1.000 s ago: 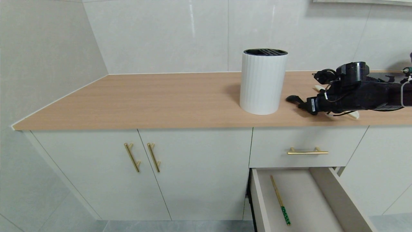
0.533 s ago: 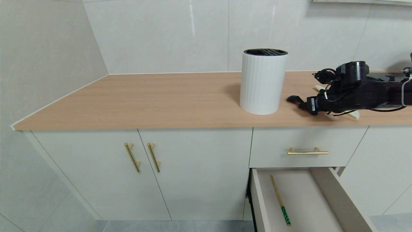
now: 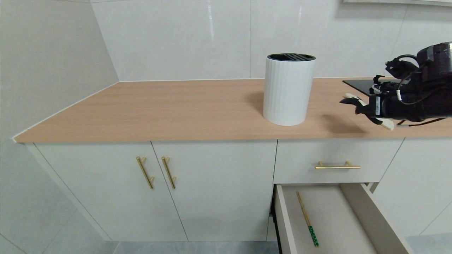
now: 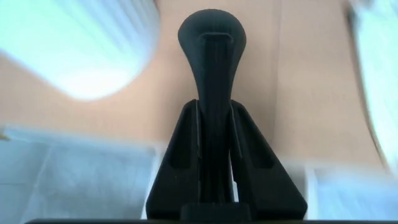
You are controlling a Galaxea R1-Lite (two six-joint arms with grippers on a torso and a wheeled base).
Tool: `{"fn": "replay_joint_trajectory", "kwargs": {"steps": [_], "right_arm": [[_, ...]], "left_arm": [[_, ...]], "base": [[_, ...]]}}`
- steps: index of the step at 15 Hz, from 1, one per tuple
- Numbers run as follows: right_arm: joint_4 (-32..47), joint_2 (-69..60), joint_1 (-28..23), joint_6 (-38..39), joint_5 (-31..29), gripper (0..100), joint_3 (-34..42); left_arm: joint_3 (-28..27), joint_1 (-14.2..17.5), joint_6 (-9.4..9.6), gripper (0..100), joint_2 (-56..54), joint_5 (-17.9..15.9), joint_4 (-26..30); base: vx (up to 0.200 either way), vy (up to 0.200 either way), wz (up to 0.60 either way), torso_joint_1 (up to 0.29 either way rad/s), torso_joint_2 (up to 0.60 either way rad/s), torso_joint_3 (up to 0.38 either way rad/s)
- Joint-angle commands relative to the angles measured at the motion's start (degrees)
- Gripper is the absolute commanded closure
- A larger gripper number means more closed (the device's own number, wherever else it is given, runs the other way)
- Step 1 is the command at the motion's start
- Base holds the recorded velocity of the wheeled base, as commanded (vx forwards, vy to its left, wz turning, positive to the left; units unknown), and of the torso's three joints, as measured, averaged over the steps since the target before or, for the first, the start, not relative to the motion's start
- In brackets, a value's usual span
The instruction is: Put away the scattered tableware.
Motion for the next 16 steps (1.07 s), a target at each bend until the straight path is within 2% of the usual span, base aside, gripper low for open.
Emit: {"fn": "replay_joint_trajectory", "kwargs": {"steps": [1,4,6,10,16], "right_arm": [[2.9,-10.5,2.1,0.6,-5.2,100,8.8],[9.9,-15.4,6.4,1.5,-8.7,100,14.0],[13.0,-15.3,8.6,6.0,-10.2,100,16.7],[12.2,-7.4,9.5,7.4,-10.2,100,23.9],[11.9,-1.2,9.8,8.4,-10.8,100,23.9]], "left_arm": [[0.0,0.0,-0.01,0,0.0,0.0,0.0],[0.0,0.0,-0.01,0,0.0,0.0,0.0],[0.0,0.0,-0.01,0,0.0,0.0,0.0],[0.0,0.0,-0.1,0,0.0,0.0,0.0],[0.0,0.0,-0.01,0,0.0,0.0,0.0]], "base": [[0.0,0.0,0.0,0.0,0.0,0.0],[0.0,0.0,0.0,0.0,0.0,0.0],[0.0,0.0,0.0,0.0,0.0,0.0],[0.0,0.0,0.0,0.0,0.0,0.0],[0.0,0.0,0.0,-0.004,0.02,0.017]]}}
